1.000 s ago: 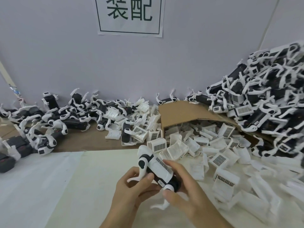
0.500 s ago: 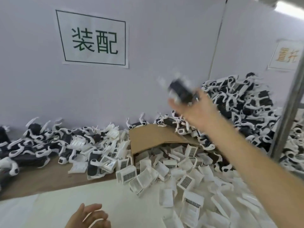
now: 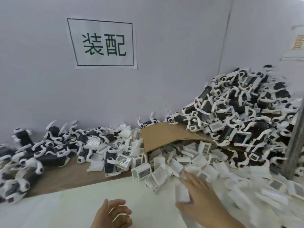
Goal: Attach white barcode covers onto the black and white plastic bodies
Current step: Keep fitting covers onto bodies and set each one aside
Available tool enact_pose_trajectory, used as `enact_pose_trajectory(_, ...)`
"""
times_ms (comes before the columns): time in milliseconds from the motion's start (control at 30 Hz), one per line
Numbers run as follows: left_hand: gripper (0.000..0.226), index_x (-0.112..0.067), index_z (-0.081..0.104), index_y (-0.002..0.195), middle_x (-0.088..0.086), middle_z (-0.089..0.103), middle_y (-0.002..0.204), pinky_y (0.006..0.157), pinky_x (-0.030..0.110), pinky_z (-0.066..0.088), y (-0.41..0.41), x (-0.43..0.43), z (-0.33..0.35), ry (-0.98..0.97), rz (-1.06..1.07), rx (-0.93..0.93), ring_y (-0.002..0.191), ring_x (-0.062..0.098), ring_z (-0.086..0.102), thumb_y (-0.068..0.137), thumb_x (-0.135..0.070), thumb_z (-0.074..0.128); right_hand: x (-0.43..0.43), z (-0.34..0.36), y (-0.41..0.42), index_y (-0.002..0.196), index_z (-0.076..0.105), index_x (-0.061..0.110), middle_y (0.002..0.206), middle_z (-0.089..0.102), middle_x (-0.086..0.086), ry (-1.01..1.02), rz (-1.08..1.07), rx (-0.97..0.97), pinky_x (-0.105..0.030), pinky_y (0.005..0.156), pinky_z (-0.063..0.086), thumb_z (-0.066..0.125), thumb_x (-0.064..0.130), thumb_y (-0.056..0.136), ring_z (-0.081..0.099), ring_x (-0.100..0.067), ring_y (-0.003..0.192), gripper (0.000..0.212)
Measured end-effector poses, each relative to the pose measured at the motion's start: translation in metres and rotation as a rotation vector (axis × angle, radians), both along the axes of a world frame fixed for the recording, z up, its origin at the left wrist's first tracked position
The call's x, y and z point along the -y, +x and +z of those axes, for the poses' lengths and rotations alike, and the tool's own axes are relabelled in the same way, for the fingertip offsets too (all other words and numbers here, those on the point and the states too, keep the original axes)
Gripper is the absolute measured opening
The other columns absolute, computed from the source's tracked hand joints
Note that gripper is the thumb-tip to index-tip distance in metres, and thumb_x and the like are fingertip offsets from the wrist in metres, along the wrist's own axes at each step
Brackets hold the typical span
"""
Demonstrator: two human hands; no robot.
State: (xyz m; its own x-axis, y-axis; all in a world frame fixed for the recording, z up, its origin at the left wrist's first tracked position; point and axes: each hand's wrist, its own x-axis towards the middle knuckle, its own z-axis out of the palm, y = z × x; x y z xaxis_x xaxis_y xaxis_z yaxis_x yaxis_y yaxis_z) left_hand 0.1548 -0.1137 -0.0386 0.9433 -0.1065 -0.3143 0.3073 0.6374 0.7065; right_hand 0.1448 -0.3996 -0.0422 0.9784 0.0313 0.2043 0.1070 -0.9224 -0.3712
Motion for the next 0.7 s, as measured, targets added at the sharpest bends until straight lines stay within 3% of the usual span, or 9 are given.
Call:
enact_pose_trajectory(67,0.058,0.009,0.061,0.077,0.029,0.057,0.056,0.061,0.043,0.042,-0.001,0.005,0.004,0.057,0.011,0.026,0.035,0.036,0.054,0.107,-0.032,0.033,-0.008,-0.003,-0.002,0.136,0.044,0.049,0.159,0.013,0.027,-0.044,0.004,0.082,-0.025,0.112,0.014,0.056,0.055,0.088,0.018,0.000,0.145,0.050)
enact_pose_trajectory(133,0.044,0.008,0.059,0.084,0.025,0.061,0.059,0.059,0.040,0.043,-0.003,0.009,-0.002,0.206,0.044,0.060,0.037,0.033,0.055,0.106,-0.023,0.036,-0.015,0.002,-0.004,0.121,0.053,0.047,0.152,0.027,0.027,0.017,-0.005,0.089,-0.021,0.108,0.021,0.063,0.036,0.090,0.030,0.000,0.138,0.034)
enact_pose_trajectory(200,0.029,0.006,0.062,0.092,0.021,0.068,0.069,0.053,0.038,0.052,-0.009,0.015,-0.003,0.344,0.071,0.145,0.044,0.033,0.059,0.105,-0.010,0.041,-0.015,0.003,-0.004,0.116,0.058,0.041,0.143,0.036,0.025,0.039,-0.012,0.092,-0.021,0.108,0.025,0.067,0.021,0.088,0.036,-0.002,0.134,0.035)
enact_pose_trajectory(267,0.016,-0.002,0.063,0.103,0.016,0.074,0.084,0.058,0.037,0.056,-0.014,0.020,-0.007,0.482,0.077,0.227,0.054,0.035,0.067,0.102,-0.001,0.047,-0.015,0.003,-0.007,0.111,0.062,0.037,0.132,0.043,0.025,0.109,-0.015,0.105,-0.022,0.105,0.029,0.071,0.013,0.084,0.043,-0.005,0.129,0.037)
enact_pose_trajectory(333,0.018,-0.009,0.061,0.110,0.015,0.073,0.098,0.060,0.037,0.057,-0.014,0.021,-0.008,0.497,0.102,0.198,0.061,0.035,0.072,0.099,0.003,0.052,-0.015,0.003,-0.009,0.108,0.065,0.036,0.121,0.046,0.025,0.151,0.004,0.139,-0.022,0.101,0.032,0.076,0.011,0.079,0.046,-0.006,0.120,0.040)
enact_pose_trajectory(433,0.020,-0.011,0.056,0.113,0.015,0.064,0.108,0.055,0.035,0.057,0.006,0.018,-0.002,0.418,0.143,0.034,0.068,0.034,0.074,0.097,-0.001,0.058,-0.016,0.005,-0.011,0.107,0.064,0.036,0.112,0.041,0.030,0.172,0.014,0.154,-0.024,0.096,0.036,0.080,0.009,0.076,0.044,-0.001,0.109,0.044)
enact_pose_trajectory(500,0.017,-0.005,0.054,0.115,0.016,0.059,0.108,0.063,0.035,0.054,0.033,0.010,0.005,0.378,0.224,-0.042,0.076,0.031,0.069,0.098,-0.003,0.057,-0.017,0.005,-0.011,0.105,0.064,0.035,0.107,0.043,0.029,0.185,0.015,0.171,-0.025,0.094,0.038,0.079,0.004,0.075,0.042,0.005,0.102,0.046)
enact_pose_trajectory(600,0.009,-0.007,0.054,0.106,0.014,0.055,0.104,0.071,0.029,0.050,0.079,-0.003,0.019,0.366,0.341,-0.120,0.087,0.025,0.059,0.099,-0.011,0.057,-0.016,0.002,-0.009,0.098,0.065,0.036,0.103,0.048,0.024,0.269,0.023,0.204,-0.010,0.084,0.038,0.077,-0.009,0.071,0.048,0.009,0.101,0.054)
enact_pose_trajectory(700,0.023,-0.010,0.051,0.111,0.013,0.058,0.111,0.085,0.036,0.053,0.115,-0.010,0.025,0.442,0.303,-0.139,0.101,0.028,0.062,0.099,-0.028,0.061,-0.014,-0.001,-0.006,0.099,0.067,0.038,0.103,0.051,0.025,0.323,0.021,0.215,-0.004,0.076,0.042,0.073,-0.015,0.071,0.054,0.006,0.101,0.060)
